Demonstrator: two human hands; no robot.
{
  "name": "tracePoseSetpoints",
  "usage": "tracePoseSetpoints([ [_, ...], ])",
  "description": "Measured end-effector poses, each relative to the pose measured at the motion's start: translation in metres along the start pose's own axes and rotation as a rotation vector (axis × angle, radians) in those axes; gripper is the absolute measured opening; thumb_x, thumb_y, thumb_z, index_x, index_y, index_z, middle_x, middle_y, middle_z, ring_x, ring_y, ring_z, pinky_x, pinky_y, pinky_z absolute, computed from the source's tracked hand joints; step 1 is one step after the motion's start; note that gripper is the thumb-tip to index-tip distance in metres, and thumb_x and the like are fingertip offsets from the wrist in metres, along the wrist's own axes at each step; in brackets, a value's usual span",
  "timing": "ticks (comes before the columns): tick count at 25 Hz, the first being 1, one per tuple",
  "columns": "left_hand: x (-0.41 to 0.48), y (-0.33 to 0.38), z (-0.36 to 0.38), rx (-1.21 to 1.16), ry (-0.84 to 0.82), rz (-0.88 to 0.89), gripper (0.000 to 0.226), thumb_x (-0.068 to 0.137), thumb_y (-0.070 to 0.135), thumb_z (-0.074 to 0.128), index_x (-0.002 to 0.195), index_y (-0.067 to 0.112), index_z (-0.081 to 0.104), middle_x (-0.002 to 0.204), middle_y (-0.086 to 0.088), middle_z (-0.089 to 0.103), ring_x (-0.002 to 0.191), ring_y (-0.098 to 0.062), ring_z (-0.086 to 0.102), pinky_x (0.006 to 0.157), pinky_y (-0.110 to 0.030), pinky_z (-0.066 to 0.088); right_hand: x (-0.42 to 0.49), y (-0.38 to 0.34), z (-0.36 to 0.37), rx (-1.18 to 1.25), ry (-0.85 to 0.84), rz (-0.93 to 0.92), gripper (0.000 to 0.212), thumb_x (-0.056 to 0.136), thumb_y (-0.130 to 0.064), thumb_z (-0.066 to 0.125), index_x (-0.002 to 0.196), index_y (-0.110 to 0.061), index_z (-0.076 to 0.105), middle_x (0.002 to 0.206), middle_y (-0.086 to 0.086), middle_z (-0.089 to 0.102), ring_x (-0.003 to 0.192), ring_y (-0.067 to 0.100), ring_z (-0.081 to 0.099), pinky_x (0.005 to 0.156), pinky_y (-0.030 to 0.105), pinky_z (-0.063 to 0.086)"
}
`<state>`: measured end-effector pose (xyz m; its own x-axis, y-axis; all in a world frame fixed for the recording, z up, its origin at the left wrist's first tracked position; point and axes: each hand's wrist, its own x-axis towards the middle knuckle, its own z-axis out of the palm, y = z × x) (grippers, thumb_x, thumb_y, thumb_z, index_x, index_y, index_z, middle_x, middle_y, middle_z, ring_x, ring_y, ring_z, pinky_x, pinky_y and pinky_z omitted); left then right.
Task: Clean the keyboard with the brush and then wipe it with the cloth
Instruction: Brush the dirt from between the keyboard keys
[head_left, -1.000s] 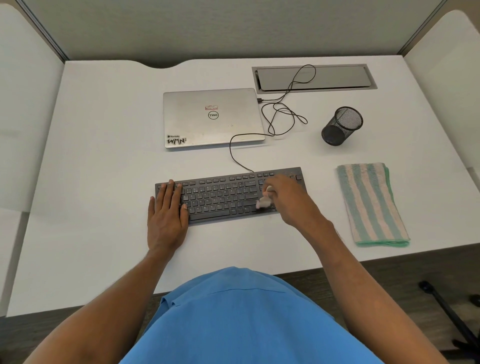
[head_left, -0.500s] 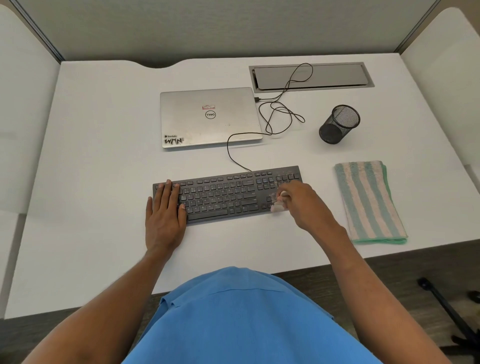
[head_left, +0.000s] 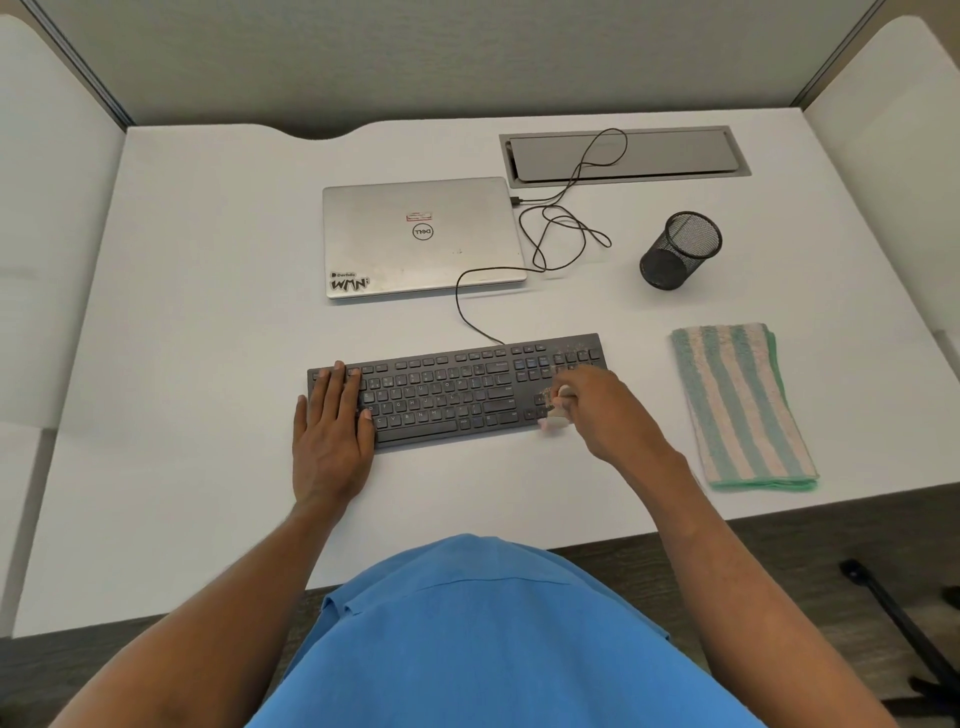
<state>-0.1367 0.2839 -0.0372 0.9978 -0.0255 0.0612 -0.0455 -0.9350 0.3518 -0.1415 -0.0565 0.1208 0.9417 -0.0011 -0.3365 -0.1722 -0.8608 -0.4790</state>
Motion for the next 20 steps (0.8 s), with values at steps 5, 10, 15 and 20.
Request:
tracePoseSetpoints([
  [5,0.001,0.0,0.0,0.001,-0.006,-0.004,0.061,0.107,0.037,0.029,0.167,0.022,0.027,0.175,0.001,0.022,0.163,-0.019,0.014,0.132,-0.049,0.014,0.0,-0.013,0.002,0.079,0.027,-0.067,0.016,0.097,-0.006,0.057,0.094,-0.014,0.07,0.098,0.003,0.062,0.09,0.018,0.058,0.076,0.035,0.049],
  [10,0.0,-0.001,0.001,0.004,-0.003,0.001,0.061,0.108,0.037,0.029,0.167,0.021,0.028,0.175,0.0,0.022,0.163,-0.019,0.014,0.132,-0.05,0.015,-0.002,-0.014,0.001,0.079,-0.002,-0.058,0.018,0.096,-0.002,0.055,0.094,-0.012,0.07,0.103,0.004,0.065,0.09,0.021,0.061,0.077,0.039,0.053],
  [15,0.0,0.0,0.0,0.002,0.0,0.004,0.061,0.108,0.037,0.029,0.167,0.021,0.028,0.175,0.0,0.022,0.163,-0.02,0.015,0.131,-0.05,0.015,0.002,-0.01,-0.001,-0.035,0.018,0.001,0.02,0.093,0.005,0.055,0.093,-0.009,0.069,0.1,0.003,0.064,0.089,0.018,0.064,0.064,0.02,0.044],
  [20,0.0,0.0,0.0,0.007,-0.004,0.002,0.061,0.108,0.037,0.029,0.167,0.022,0.028,0.175,0.0,0.022,0.163,-0.02,0.014,0.131,-0.051,0.016,-0.001,-0.028,0.009,0.022,-0.031,-0.093,0.012,0.099,-0.011,0.058,0.1,-0.014,0.07,0.101,0.001,0.06,0.092,0.017,0.056,0.072,0.029,0.04],
])
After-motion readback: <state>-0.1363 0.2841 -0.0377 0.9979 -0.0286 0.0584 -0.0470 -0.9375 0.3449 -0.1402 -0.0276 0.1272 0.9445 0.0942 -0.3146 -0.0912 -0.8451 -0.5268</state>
